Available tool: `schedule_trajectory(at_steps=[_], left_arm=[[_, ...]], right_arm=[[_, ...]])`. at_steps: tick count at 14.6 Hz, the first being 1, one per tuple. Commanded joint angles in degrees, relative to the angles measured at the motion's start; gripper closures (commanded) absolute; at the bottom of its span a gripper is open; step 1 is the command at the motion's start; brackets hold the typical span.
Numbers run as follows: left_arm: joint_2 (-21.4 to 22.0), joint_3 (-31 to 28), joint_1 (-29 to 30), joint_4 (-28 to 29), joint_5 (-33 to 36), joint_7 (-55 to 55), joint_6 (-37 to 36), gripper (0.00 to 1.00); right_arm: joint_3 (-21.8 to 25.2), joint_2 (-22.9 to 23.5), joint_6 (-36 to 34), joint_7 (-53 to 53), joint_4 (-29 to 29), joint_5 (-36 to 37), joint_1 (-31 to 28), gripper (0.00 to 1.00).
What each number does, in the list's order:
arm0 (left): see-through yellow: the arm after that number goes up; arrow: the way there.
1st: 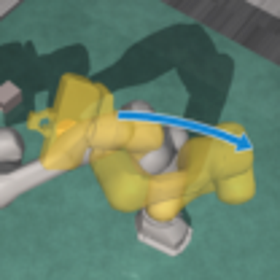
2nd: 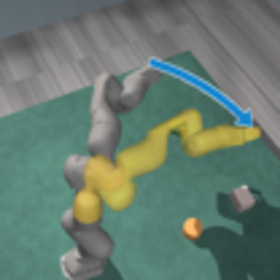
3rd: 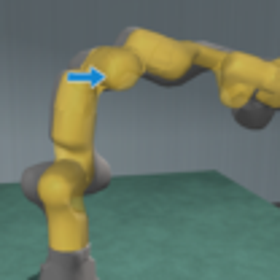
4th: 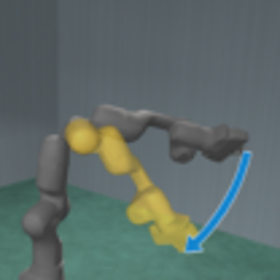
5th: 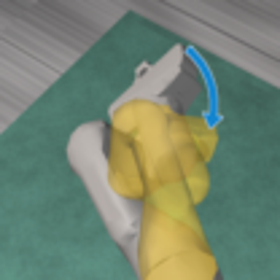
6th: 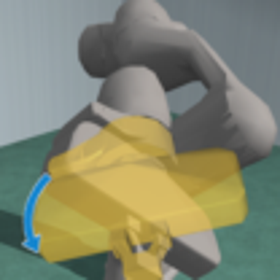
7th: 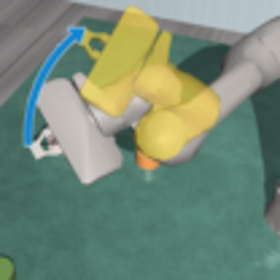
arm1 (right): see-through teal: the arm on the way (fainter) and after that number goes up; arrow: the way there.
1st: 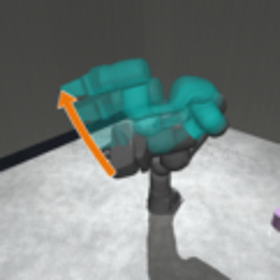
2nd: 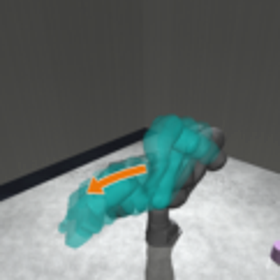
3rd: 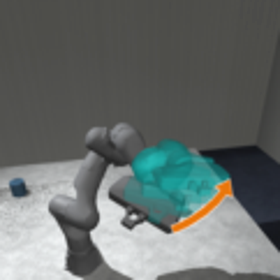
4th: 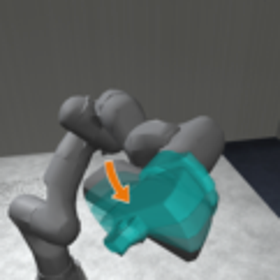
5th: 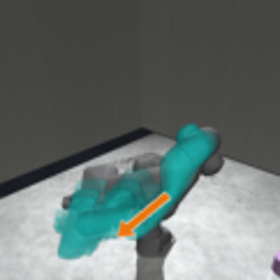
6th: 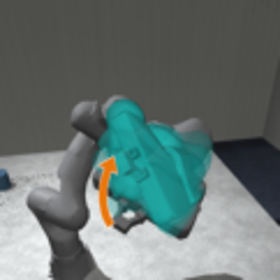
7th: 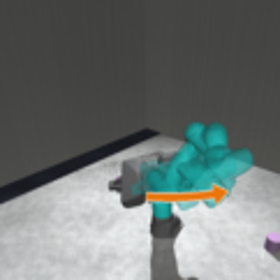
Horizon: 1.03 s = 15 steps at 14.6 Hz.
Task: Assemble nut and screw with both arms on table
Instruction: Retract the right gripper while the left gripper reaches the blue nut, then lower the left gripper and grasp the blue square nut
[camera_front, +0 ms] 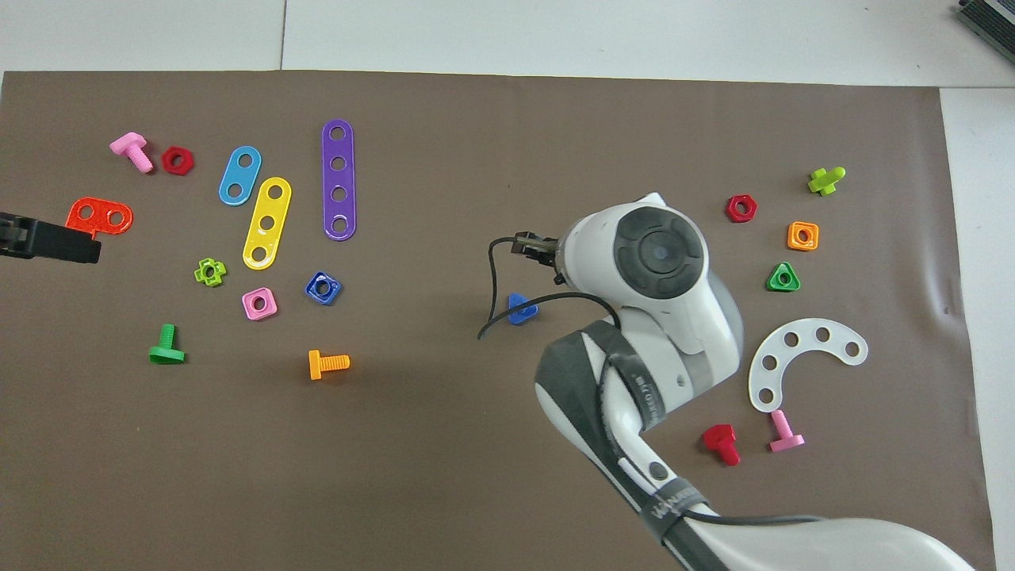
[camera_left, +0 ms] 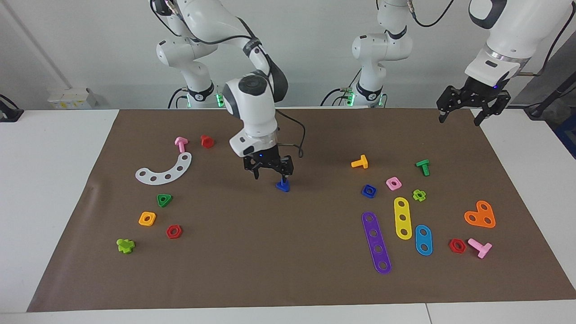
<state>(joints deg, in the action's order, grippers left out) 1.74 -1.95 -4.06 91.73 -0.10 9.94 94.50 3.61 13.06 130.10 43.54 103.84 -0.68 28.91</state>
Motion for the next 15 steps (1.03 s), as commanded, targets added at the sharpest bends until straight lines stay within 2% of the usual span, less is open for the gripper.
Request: schedule_trajectory(at_steps=[1, 4, 7, 10, 12, 14, 15], left_arm=[[3.00, -0.42, -4.19, 7.65, 0.01, -4.83, 7.95, 0.00], [2.14, -0.33, -8.06, 11.97, -0.08, -7.74, 14.29, 0.00], [-0.06, -0.25, -10.70, 17.15, -0.08, -8.80, 22.72, 0.00], [-5.24, -0.24, -12.81, 19.70, -0.08, -10.38, 29.93, 0.00], [-5.43, -0.16, -13.08, 25.04, -0.08, -10.56, 37.65, 0.00], [-6.04, -0.07, -13.08, 28.58, -0.08, -10.47, 42.16, 0.00], [-8.39, 0.45, -13.17, 28.76, -0.08, -10.56, 43.65, 0.00]], right_arm=[[-0.71, -5.75, -2.30, -5.36, 1.54, 0.42, -6.74, 0.00], [-0.80, -11.02, -10.63, -17.13, 1.45, 0.25, -14.20, 0.00], [-0.71, -15.34, -20.12, -23.92, 1.36, 0.16, -18.17, 0.00], [-0.71, -18.77, -26.72, -29.97, 1.19, 0.16, -22.12, 0.00], [-0.71, -20.35, -29.80, -34.55, 0.58, 0.16, -24.33, 0.00], [-0.62, -19.58, -35.41, -35.36, -4.66, 0.51, -24.77, 0.00], [-0.71, -17.74, -38.92, -35.36, -8.53, 0.60, -24.95, 0.00]])
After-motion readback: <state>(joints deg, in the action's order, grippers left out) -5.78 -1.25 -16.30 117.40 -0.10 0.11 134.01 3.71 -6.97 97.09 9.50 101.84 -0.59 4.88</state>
